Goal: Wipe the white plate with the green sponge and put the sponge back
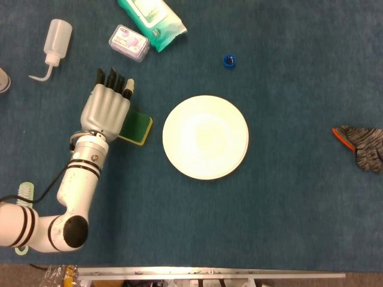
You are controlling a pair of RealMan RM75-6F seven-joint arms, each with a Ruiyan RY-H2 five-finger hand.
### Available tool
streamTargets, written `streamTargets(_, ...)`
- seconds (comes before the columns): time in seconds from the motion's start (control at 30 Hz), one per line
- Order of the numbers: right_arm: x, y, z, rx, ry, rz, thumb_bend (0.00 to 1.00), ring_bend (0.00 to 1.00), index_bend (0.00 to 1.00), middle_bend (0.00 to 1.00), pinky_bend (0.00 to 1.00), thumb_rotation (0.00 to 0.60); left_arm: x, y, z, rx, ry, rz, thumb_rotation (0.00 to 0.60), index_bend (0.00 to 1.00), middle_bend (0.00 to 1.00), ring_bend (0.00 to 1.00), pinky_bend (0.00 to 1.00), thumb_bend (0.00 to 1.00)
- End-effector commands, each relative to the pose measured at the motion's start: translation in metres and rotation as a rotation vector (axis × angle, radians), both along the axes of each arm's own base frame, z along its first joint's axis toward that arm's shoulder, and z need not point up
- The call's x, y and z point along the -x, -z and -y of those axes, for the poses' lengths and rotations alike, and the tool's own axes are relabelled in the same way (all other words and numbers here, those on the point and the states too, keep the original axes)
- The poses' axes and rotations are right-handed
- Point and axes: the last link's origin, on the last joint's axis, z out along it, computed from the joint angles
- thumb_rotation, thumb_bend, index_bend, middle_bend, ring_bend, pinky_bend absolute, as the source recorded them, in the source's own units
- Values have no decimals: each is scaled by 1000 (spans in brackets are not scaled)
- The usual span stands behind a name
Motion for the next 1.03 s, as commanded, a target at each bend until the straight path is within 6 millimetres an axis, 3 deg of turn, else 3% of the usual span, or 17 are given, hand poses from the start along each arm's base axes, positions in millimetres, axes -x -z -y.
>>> streamTargets(0.03,1,-1,0,3,2,-1,388,225,389,394,449,600,5,-17,-1,-48,-42,138,570,2,81,0,90,256)
streamTargets(0.2,1,-3,0,9,6,-5,388,225,389,394,449,600,19,-41,-1,-132,-76,284,599,71,96,0,90,256)
streamTargets(0.53,2,-9,0,27,18,-30,388,225,389,394,449,600,65,-87,22,-305,-45,581,600,125,139,4,90,256)
streamTargets(0.8,5,-13,-4,43,42,-48,388,225,389,394,449,600,102,-122,57,-417,-35,639,600,166,164,15,89,256)
streamTargets(1.03,4,-12,-6,42,44,-48,388,225,389,394,449,600,121,-138,81,-481,-49,641,600,170,170,15,90,256)
